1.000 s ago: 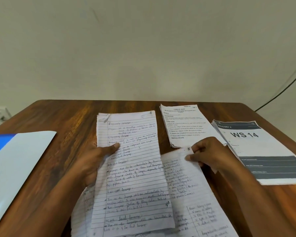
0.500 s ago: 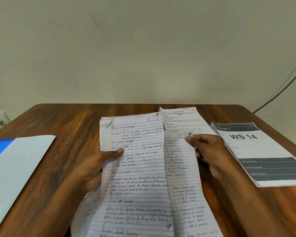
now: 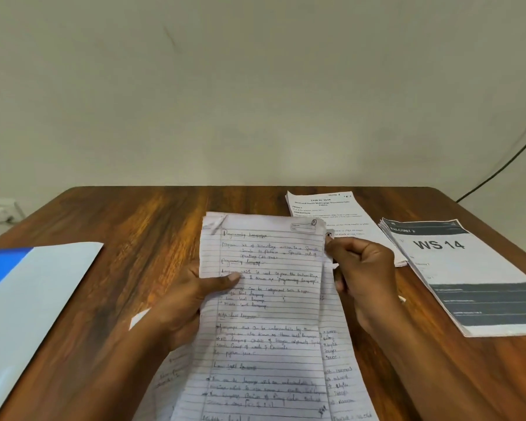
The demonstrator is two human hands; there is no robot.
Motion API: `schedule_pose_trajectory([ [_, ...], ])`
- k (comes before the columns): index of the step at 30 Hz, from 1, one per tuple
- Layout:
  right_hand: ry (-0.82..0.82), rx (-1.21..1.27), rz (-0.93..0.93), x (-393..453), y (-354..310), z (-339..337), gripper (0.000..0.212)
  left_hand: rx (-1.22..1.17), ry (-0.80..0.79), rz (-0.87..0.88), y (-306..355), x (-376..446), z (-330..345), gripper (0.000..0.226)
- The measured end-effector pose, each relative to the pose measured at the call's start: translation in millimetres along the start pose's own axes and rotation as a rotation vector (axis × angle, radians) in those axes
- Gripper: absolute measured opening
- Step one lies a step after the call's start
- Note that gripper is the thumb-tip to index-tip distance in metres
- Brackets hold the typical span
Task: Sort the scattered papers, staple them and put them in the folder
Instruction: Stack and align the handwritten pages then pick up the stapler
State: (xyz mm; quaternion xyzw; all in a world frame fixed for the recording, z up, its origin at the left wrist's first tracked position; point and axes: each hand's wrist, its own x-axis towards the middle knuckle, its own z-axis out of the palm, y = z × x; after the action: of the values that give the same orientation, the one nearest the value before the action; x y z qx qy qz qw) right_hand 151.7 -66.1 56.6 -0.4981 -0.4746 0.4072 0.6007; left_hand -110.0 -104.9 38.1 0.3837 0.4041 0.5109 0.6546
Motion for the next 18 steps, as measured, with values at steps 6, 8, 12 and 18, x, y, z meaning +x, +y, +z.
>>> schedule_pose_trajectory([
  [6, 0.027, 0.062, -0.006, -8, 1, 9, 0.011, 0.057, 0.022, 0.002, -13, 3, 3, 0.038],
  [8, -0.012, 0.059, -0.025, -10, -1, 10, 0.013, 0.052, 0.035, 0.011, -15, 3, 4, 0.037],
  [12, -0.106, -0.106, -0.091, -10, 5, 7, 0.026, 0.042, 0.091, 0.050, -16, 5, 4, 0.034],
  [18, -0.268, -0.376, -0.194, -17, 15, 12, 0.032, 0.108, 0.210, 0.141, -19, 8, 5, 0.027],
])
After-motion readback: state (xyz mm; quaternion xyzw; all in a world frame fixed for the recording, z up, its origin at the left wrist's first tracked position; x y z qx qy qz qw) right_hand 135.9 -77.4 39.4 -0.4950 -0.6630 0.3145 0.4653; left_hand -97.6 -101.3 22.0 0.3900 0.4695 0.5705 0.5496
